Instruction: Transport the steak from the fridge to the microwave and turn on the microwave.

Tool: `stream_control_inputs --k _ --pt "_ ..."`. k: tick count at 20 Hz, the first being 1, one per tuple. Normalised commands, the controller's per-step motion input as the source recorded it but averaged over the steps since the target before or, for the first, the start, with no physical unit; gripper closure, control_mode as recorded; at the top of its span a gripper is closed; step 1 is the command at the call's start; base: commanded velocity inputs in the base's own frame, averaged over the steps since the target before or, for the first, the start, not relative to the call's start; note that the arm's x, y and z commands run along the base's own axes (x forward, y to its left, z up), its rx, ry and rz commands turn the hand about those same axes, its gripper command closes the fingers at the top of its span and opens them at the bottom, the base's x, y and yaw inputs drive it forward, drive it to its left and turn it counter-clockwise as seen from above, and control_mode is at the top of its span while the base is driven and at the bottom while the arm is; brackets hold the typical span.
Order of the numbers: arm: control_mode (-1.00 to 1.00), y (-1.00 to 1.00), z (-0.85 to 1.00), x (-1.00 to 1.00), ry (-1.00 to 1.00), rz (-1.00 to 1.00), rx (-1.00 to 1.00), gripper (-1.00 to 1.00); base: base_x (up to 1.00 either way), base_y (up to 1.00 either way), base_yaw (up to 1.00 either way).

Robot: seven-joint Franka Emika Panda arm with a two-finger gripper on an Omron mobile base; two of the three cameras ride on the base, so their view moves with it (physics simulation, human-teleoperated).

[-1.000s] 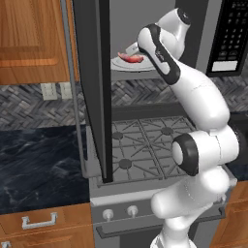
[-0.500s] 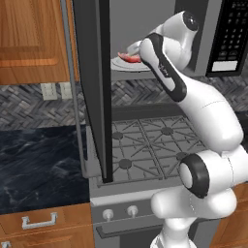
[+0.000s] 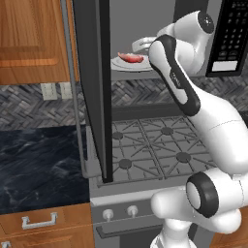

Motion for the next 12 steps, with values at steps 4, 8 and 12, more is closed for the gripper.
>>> stream_control_inputs --k 4,8,12 --pt "-1.0 -0.01 0.01 -0.64 0.0 0.0 0.05 -1.0 0.0 0.0 0.0" --pt "-1.0 0.0 0.0 -0.58 0.0 0.0 0.0 -1.0 0.0 0.0 0.0" --pt "-1.0 -0.07 0.0 -0.6 0.0 0.0 0.0 -1.0 0.0 0.0 0.0"
